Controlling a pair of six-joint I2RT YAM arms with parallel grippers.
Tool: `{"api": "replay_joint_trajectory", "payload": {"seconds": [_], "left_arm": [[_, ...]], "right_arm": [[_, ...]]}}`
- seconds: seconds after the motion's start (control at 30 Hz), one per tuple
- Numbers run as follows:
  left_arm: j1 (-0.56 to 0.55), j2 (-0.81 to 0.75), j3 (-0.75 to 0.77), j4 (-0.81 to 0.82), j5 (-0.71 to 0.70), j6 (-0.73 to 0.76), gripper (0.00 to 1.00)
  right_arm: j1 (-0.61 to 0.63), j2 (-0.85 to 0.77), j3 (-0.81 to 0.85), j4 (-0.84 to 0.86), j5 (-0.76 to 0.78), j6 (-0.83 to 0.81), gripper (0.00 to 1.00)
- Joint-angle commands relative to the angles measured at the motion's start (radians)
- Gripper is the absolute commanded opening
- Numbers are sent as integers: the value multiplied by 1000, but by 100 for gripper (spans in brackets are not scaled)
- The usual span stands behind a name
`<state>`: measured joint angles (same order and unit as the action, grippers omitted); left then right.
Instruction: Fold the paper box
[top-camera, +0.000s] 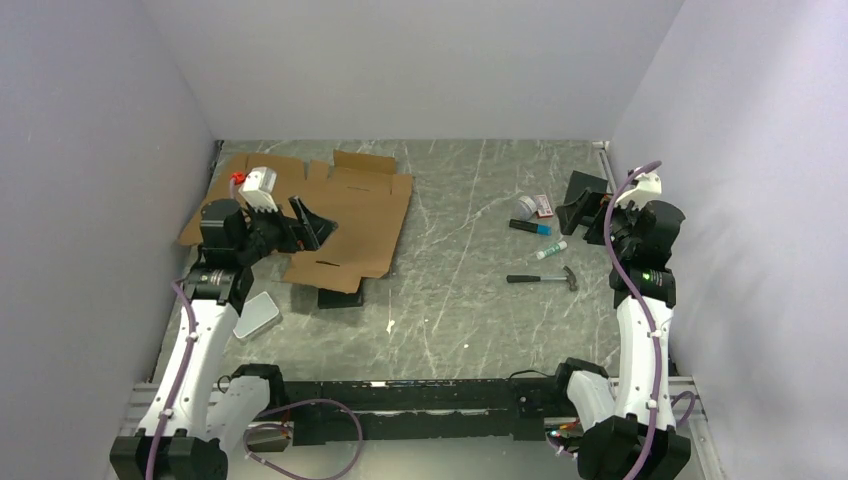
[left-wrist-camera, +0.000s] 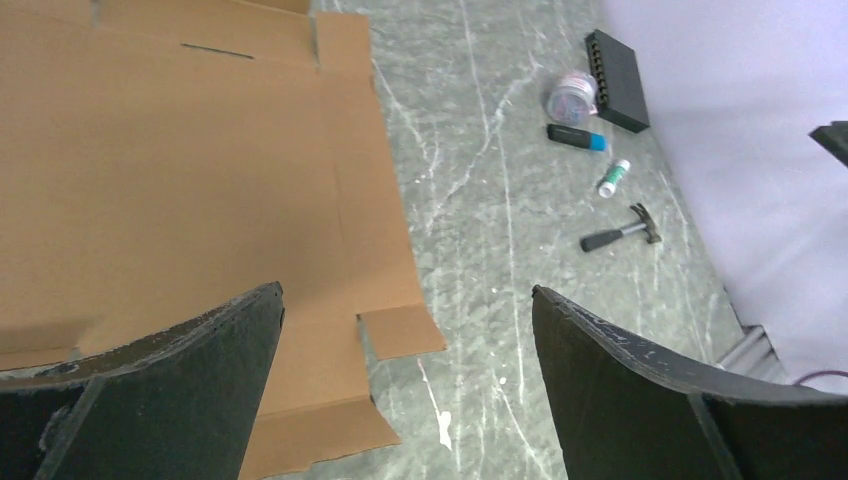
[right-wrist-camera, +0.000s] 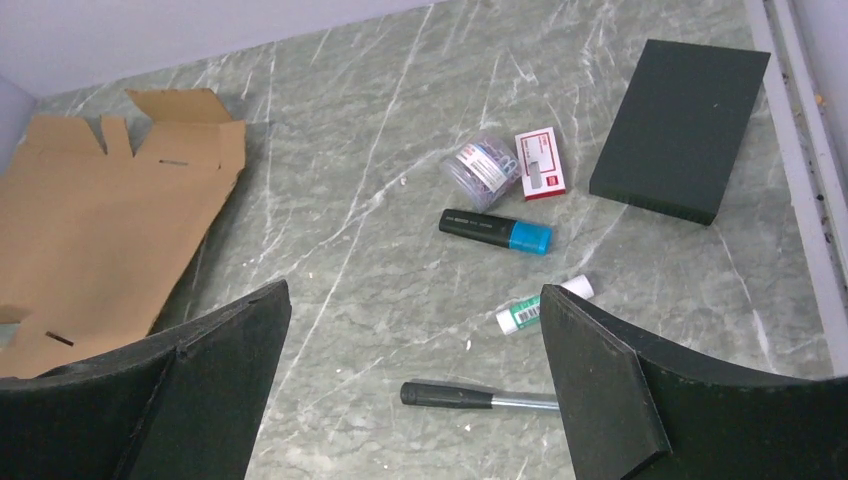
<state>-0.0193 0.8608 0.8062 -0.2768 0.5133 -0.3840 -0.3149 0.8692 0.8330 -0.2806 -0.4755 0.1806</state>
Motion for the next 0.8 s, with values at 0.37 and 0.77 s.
{"api": "replay_joint_trajectory", "payload": {"seconds": [0.37,0.77], "left_arm": [[-445,188,231,-211,-330,-9,99],[-838,655,496,-415,-865,14,94]], "right_arm": [[-3,-20,-45,60,-154,-93,100],[-2,-37,-109,-1,-501,-385,100]]}}
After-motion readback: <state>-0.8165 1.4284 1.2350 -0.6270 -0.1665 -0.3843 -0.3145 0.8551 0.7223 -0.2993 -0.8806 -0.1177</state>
